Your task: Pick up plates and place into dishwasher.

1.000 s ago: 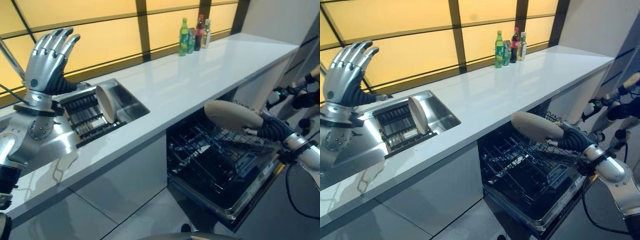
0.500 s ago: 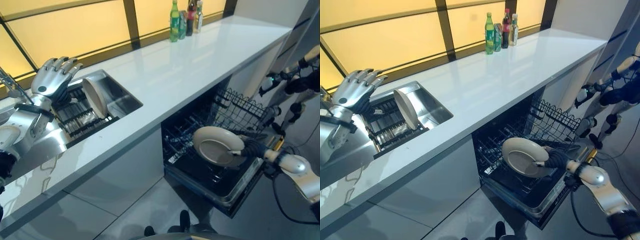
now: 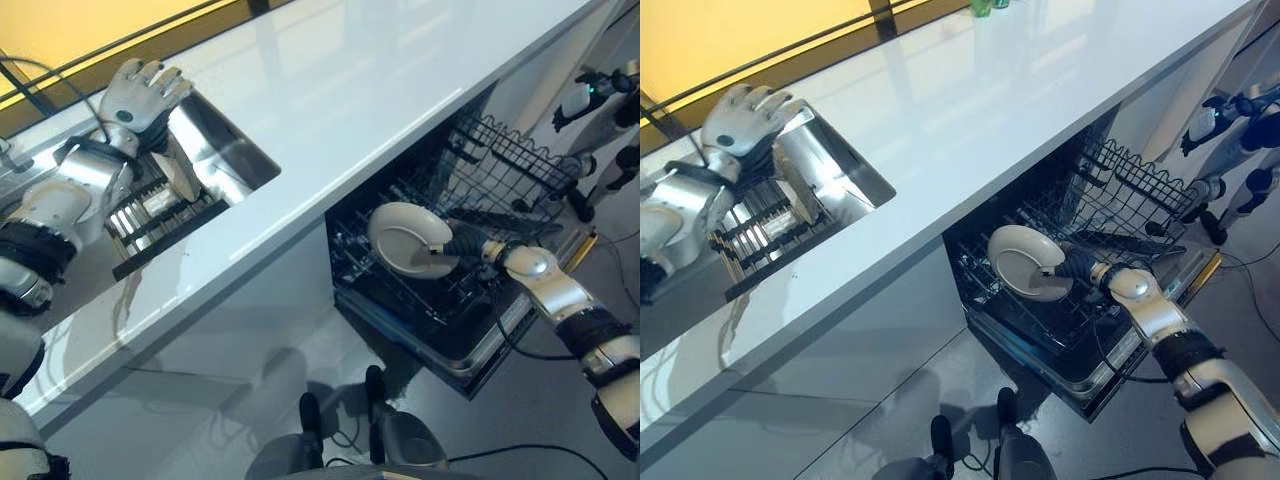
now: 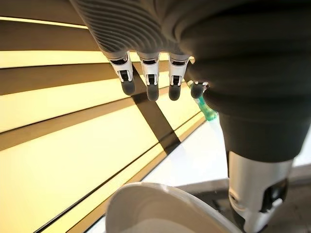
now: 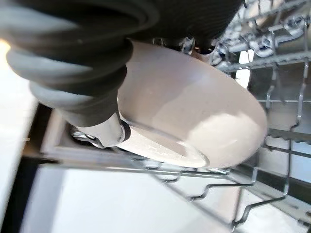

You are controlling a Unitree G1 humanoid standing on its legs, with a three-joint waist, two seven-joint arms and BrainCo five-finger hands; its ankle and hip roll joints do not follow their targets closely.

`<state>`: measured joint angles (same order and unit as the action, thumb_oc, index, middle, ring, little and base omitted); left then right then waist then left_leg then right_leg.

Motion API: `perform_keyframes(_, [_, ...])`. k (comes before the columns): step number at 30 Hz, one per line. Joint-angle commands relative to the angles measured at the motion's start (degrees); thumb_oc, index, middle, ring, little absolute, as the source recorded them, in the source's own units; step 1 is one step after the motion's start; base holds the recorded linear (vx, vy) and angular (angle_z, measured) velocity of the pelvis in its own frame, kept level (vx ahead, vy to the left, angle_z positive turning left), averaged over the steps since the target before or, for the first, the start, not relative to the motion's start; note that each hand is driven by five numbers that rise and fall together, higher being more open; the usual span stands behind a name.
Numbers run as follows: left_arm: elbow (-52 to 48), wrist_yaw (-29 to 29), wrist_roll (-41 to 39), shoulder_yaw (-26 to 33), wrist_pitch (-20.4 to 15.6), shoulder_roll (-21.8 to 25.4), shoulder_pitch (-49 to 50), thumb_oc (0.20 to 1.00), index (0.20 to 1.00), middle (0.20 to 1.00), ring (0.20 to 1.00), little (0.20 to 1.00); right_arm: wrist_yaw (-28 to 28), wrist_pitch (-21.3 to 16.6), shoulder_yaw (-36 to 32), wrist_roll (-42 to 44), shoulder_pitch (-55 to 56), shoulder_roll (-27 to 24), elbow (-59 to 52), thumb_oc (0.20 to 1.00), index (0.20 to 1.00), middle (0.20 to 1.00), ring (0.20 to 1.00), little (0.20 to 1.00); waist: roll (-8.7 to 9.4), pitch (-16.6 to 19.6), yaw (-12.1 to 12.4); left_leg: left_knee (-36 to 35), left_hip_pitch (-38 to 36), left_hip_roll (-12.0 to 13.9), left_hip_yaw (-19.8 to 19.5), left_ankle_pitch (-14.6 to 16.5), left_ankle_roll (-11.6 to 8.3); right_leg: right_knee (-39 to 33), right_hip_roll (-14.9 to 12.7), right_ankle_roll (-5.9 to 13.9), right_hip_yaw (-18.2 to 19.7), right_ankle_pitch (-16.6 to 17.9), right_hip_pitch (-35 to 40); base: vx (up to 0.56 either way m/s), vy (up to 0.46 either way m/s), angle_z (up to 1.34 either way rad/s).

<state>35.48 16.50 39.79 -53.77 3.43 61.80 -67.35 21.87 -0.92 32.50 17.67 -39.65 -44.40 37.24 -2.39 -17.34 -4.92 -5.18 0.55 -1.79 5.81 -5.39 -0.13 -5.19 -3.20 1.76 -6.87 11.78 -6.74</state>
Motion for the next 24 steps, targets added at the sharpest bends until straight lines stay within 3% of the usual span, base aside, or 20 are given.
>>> perform_keyframes(1, [3.64, -2.54, 2.36, -2.17, 3.34, -0.44, -10.54, 1.0, 1.0, 1.0, 1.0, 1.0, 2.09, 0.87, 2.06, 1.88, -7.59, 0.41, 1.36, 0.2, 0.2, 0.2, 0.2, 0.2, -0.82, -3.85, 1.9, 1.75, 3.49, -0.35, -2.27, 3.84, -1.74, 1.84, -3.03, 5.07, -0.36, -6.71, 1.0, -0.04, 0.007, 0.03])
perform_keyframes(13, [2.29, -18.21, 7.01, -5.19, 5.87, -2.38, -14.48, 1.0, 1.0, 1.0, 1.0, 1.0, 3.99, 4.19, 3.86, -1.82, -12.16, 4.22, 10.61, 0.2, 0.2, 0.2, 0.2, 0.2, -2.06, -6.1, 3.15, 1.95, 4.45, -1.46, -2.92, 3.32, -1.87, 2.81, -3.85, 4.71, -1.71, -6.59, -0.44, -0.01, 0.009, 0.06])
perform_keyframes(18, [2.02, -20.05, 12.73, -5.47, 8.89, -1.55, -15.02, 1.0, 1.0, 1.0, 1.0, 1.0, 3.54, 4.24, 3.69, -2.75, -11.74, 3.76, 9.65, 0.2, 0.2, 0.2, 0.2, 0.2, -2.17, -6.24, 3.11, 1.93, 4.16, -1.74, -2.86, 3.39, -1.86, 2.94, -3.94, 4.64, -1.92, -6.61, -0.39, 0.0, 0.0, 0.0])
perform_keyframes(24, [-0.15, -26.15, 15.02, -6.53, 9.33, -0.26, -15.07, 1.0, 1.0, 1.0, 1.0, 1.0, 3.53, 4.83, 3.33, -4.11, -9.81, 3.02, 8.9, 0.2, 0.2, 0.2, 0.2, 0.2, -2.53, -6.21, 3.12, 1.99, 3.44, -2.0, -2.93, 3.54, -1.9, 3.14, -4.09, 4.52, -2.4, -6.8, 0.3, 0.01, 0.001, 0.0])
